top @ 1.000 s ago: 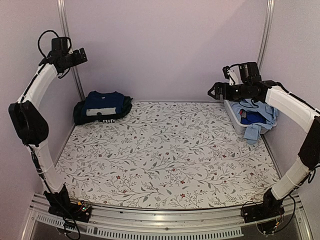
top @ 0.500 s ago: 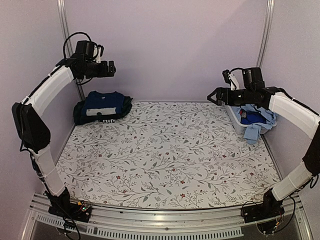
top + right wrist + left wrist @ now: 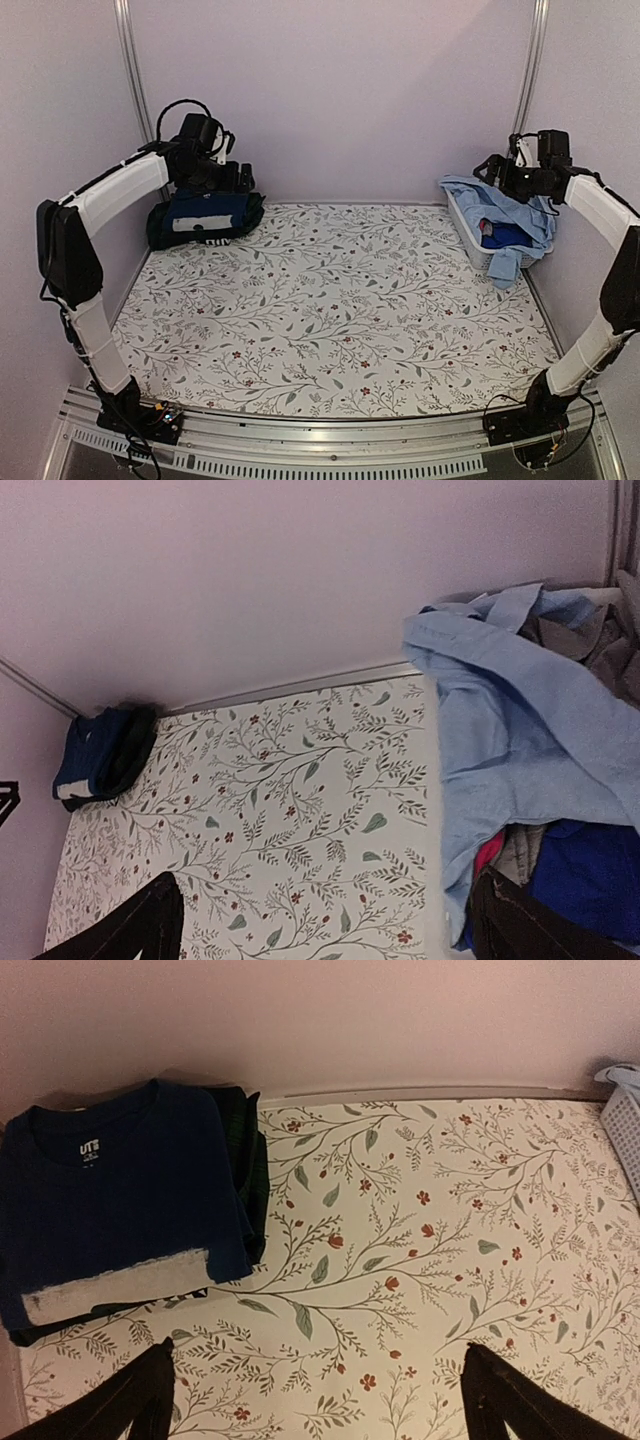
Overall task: Fold and stack the mixed laundry pile
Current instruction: Pick up the crumpled shirt from the bin.
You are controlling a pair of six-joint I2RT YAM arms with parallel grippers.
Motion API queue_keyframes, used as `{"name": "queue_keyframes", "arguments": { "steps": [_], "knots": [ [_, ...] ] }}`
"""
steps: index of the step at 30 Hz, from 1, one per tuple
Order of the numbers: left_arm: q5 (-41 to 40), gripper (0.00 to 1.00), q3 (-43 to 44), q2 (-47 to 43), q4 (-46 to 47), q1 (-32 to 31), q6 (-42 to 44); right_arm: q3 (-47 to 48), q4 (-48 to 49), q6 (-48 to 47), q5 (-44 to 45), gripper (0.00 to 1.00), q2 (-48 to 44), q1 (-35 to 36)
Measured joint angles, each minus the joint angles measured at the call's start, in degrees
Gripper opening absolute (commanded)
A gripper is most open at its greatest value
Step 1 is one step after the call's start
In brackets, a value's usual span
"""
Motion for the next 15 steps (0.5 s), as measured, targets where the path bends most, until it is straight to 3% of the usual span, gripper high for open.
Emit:
{"name": "queue_keyframes", "arguments": {
  "steps": [5,12,15],
  "knots": [
    [-0.07,1.00,0.00,0.00,0.39,0.00,-0.37,10.95,-0.61,0.46,4.85,0.99,8.20,-6.67],
    [-0.70,1.00,0.00,0.00,-0.22,0.00,-0.37,28.48,-8.07,-5.29,11.67,0.94,23.12,-7.08],
    [-1.38,1.00,-0.13,0.00,-0.72,0.00,-0.39,27.10,-11.45,-6.97,12.46,0.91,23.74,-6.97]
  ]
}}
